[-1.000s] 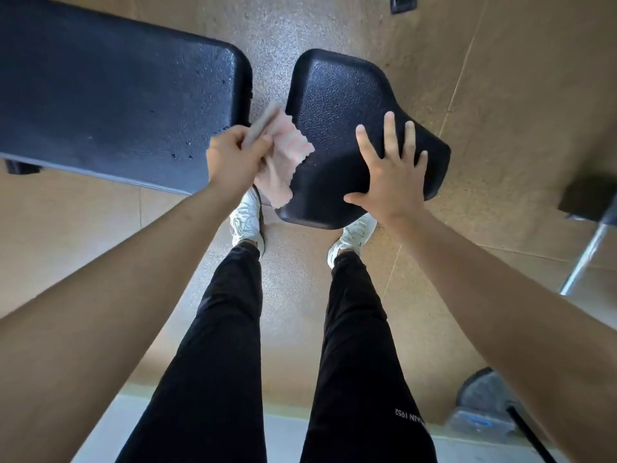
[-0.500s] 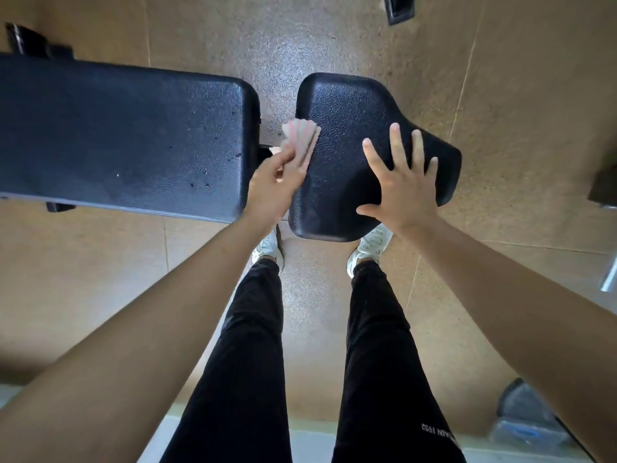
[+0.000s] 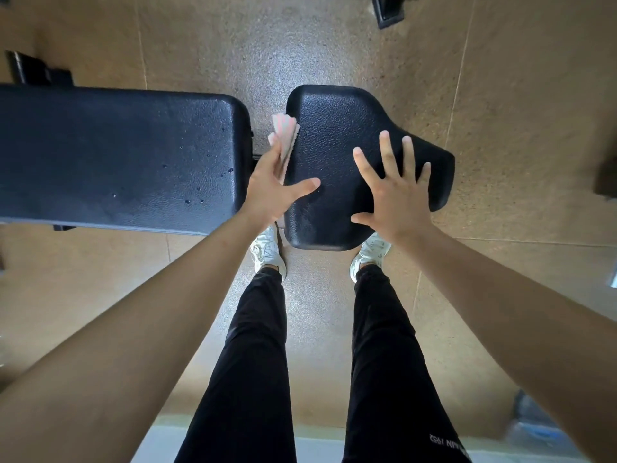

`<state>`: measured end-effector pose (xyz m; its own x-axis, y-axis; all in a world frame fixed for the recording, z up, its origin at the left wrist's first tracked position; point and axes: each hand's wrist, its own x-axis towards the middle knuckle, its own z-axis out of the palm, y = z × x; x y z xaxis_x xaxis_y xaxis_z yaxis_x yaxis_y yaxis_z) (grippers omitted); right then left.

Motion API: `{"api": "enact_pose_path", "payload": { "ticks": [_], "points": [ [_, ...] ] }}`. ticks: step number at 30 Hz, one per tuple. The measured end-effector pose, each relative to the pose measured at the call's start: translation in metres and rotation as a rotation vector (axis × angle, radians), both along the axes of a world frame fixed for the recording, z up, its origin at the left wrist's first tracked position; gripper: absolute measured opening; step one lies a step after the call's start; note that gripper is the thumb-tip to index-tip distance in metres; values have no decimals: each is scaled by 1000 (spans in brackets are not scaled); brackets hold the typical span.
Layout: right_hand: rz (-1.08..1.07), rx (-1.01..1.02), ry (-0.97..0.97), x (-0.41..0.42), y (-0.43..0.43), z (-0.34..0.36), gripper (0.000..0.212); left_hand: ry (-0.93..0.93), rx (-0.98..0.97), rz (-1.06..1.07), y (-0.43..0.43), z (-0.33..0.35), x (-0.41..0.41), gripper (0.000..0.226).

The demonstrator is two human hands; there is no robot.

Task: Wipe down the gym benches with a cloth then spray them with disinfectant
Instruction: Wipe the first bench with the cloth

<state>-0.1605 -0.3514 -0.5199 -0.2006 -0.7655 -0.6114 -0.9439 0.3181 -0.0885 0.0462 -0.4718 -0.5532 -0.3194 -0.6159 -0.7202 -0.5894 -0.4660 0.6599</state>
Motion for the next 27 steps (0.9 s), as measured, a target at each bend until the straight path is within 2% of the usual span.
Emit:
{"api": "enact_pose_path", "payload": {
  "ticks": [4,8,11,15,18,23,27],
  "points": [
    [-7,-13,-12,0,1,-2,128,82,-73,-66,-24,0,-16,103],
    [-22,-17,3,1,1,-5,129,106,-212,-262,-57,2,-37,107],
    [-49,-48,-14,2,3,-8,128,-60,-319,-452,-82,11,-56,102],
    [-58,-117,-25,-1,11,-13,125,-178,-444,-838,-104,22,-89,98],
    [-42,-213,-39,-6,26,-21,115,-234,-498,-1003,-105,26,-107,102],
    [-32,-377,-53,-9,44,-37,97,-220,-586,-1143,-88,24,-127,106],
    [-243,-564,-96,-13,60,-37,70,-216,-719,-1329,-69,19,-149,98]
  ]
}}
